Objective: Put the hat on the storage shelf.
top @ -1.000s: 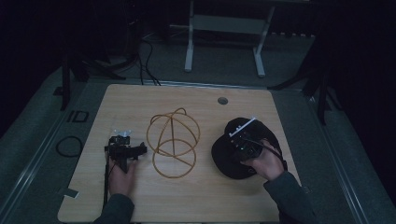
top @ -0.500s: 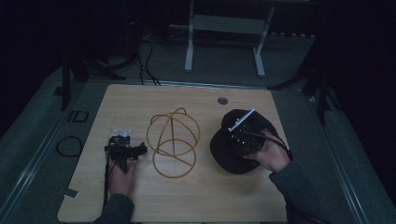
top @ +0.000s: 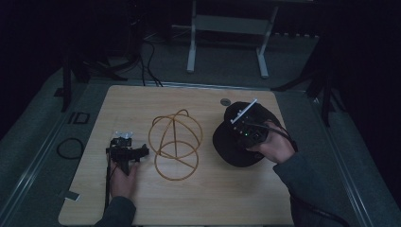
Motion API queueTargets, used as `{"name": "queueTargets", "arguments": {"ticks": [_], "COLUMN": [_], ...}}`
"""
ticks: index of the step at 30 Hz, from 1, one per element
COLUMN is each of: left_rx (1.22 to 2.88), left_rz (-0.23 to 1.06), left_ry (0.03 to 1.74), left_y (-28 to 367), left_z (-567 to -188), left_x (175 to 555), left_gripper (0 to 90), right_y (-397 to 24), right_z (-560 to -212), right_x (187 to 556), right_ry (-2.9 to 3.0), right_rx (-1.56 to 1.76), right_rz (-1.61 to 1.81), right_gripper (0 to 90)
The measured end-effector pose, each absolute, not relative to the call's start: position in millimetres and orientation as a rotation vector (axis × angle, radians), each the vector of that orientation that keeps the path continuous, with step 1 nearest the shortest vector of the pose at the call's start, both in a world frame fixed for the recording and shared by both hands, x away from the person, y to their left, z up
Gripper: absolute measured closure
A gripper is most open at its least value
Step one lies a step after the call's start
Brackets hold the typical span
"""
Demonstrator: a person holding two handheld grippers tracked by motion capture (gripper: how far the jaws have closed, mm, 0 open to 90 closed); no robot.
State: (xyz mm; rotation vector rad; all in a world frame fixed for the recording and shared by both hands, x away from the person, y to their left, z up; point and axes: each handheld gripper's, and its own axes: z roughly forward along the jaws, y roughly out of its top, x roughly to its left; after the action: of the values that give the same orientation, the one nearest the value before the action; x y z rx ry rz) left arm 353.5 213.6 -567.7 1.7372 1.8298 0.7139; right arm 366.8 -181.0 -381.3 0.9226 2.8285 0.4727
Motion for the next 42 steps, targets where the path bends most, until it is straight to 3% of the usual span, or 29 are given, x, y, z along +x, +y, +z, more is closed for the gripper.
{"name": "queueTargets", "arguments": {"ticks": [24,42], "left_rx": [1.732,1.733], "left_rz": [0.715,0.713], "left_ry": [1.830,1.831], "left_y": [213.4,213.4], "left_z": [-567.9,-567.7], "left_x": [353.7,353.6], "left_gripper": [1.2,1.2], "right_y": [-167.0,-145.3], "right_z": [-323.2,-282.7], "right_x": [387.6,375.9], "right_ry": [2.838,2.853], "right_rx": [0.796,0.648], "right_rz": [0.521,0.544], "right_gripper": [79.2,78.8]}}
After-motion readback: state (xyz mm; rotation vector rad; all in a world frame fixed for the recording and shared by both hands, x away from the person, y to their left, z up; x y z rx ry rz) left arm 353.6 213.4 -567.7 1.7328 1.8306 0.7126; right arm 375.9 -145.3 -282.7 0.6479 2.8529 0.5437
